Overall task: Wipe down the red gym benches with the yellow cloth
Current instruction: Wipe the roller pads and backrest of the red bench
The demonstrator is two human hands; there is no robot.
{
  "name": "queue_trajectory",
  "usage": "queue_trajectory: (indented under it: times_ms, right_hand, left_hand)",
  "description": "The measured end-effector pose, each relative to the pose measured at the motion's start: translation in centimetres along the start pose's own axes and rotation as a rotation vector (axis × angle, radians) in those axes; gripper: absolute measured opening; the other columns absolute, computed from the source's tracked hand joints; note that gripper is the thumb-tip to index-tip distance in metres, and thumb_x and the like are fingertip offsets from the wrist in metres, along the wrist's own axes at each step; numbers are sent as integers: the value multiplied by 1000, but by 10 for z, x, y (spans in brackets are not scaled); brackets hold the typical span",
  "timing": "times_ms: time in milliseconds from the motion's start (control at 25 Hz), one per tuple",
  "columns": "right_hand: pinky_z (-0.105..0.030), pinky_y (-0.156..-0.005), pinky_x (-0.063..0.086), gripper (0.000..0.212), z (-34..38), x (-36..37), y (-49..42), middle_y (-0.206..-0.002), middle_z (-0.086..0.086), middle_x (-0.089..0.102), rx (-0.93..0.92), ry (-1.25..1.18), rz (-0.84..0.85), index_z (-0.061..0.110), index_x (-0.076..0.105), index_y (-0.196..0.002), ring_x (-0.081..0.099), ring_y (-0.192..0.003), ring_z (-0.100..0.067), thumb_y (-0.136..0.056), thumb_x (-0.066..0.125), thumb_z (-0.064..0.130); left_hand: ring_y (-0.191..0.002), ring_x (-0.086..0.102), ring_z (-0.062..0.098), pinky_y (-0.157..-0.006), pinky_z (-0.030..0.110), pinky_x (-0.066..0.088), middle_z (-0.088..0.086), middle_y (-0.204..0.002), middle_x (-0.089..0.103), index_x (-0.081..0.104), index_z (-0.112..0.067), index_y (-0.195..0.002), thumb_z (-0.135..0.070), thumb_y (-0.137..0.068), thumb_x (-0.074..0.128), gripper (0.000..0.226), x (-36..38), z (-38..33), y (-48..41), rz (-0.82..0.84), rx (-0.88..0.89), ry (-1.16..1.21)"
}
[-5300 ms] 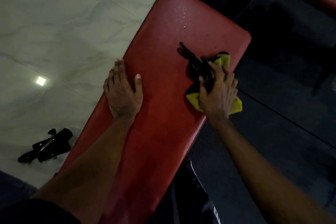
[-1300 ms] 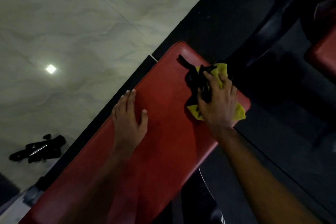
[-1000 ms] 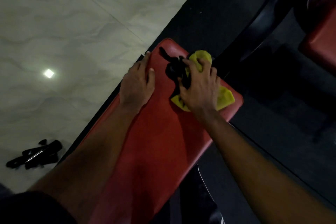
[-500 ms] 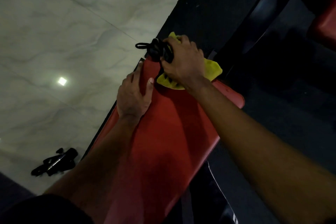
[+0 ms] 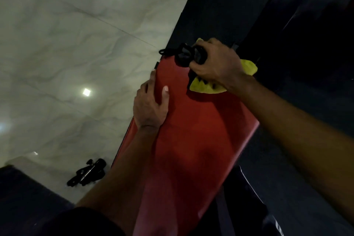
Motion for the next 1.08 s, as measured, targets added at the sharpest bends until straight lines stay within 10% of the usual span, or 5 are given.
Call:
queue_trajectory:
  times_ms: [720, 1080]
  right_hand:
    - [-48, -93, 41, 59, -77, -2, 144, -140, -5, 50, 184, 70, -257, 38, 53, -138, 50, -116, -35, -81, 67, 41]
    - [-50, -88, 42, 50, -71, 4, 143, -136, -5, 52, 200, 94, -334, 35, 58, -133, 51, -112, -35, -84, 65, 42]
  left_hand:
    - [-124, 53, 30, -98, 48, 48, 12, -140, 53, 27, -24, -159, -58, -102, 29, 67, -6, -6, 2, 38, 9, -17]
    - [-153, 21, 21, -125, 39, 19, 9, -165, 26, 26, -11, -158, -44, -104, 51, 68, -2, -68, 29, 72, 270, 11]
Point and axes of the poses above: each hand's wrist, its own y-axis away from the middle knuckle, its own x-axis out of the palm, z = x × y, the point moved 2 cm from there along -y, towards the middle knuckle
